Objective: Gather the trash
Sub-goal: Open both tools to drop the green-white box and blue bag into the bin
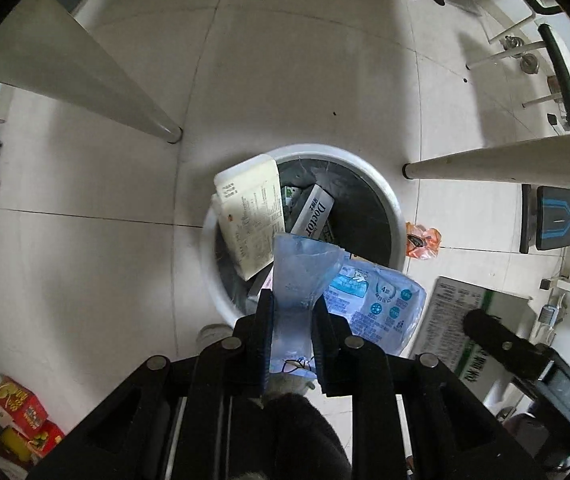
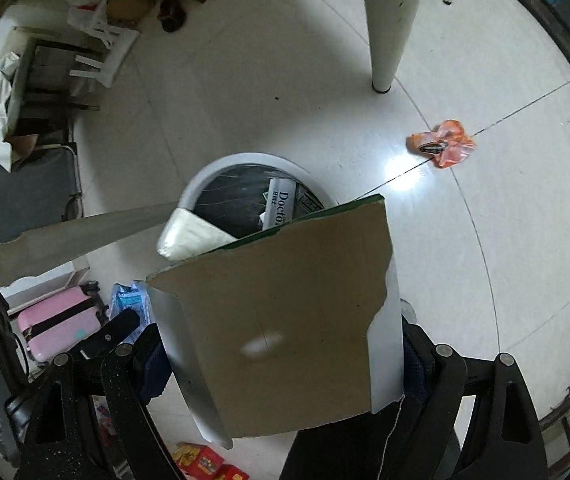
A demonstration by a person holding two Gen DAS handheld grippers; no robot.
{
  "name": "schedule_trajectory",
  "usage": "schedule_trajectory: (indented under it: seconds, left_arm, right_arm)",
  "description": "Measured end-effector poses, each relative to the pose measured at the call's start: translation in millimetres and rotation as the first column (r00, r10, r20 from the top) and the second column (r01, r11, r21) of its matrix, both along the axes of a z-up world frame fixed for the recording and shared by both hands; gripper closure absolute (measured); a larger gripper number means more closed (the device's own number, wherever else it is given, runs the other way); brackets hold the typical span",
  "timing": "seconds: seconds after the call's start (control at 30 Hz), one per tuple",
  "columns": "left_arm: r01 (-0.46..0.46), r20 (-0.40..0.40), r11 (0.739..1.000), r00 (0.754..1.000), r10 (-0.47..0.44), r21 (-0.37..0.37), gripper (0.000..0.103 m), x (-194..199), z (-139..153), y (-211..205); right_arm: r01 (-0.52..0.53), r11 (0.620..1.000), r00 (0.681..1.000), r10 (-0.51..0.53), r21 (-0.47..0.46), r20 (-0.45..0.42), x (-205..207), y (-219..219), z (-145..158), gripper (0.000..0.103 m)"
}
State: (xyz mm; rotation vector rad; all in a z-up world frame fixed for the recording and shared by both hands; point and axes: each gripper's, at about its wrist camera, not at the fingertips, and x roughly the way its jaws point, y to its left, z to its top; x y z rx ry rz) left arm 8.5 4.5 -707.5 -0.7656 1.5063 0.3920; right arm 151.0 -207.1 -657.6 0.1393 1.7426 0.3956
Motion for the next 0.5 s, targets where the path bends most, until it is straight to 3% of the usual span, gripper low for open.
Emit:
schedule_trajectory:
  seconds: [0.13, 0.17, 0.3, 0.5]
  left_arm:
    - [-0.016, -0.010, 1.000, 1.000, 0.016, -0.004, 0.045, -3.8, -13.2, 9.7]
    - [-0.024, -0.009, 1.000, 1.000, 0.024, -0.005, 0.042, -6.0, -15.3, 11.5]
    - [-0.035, -0.026, 0.999, 0.999, 0.035, 0.014, 0.004, -15.7, -13.5, 17.9]
    - [-0.013, -0.046, 0.997, 0.999, 0.017, 0.080, 0.003, -30.5, 9.0, 24.5]
  right_arm:
    - [0.004, 1.000, 1.000, -0.004, 0.010, -0.017, 3.1, 13.2, -38.4, 0.010]
    - [0.004, 1.000, 1.000, -0.003, 0.015, -0.022, 3.2, 16.7, -43.3, 0.009]
    - [0.006, 1.000, 0.999, -0.005, 0.026, -0.049, 0.9, 26.0, -63.5, 0.003]
    - [-0.008, 0.999, 1.000, 0.009, 0.035, -0.020, -5.9, 31.7, -51.3, 0.001]
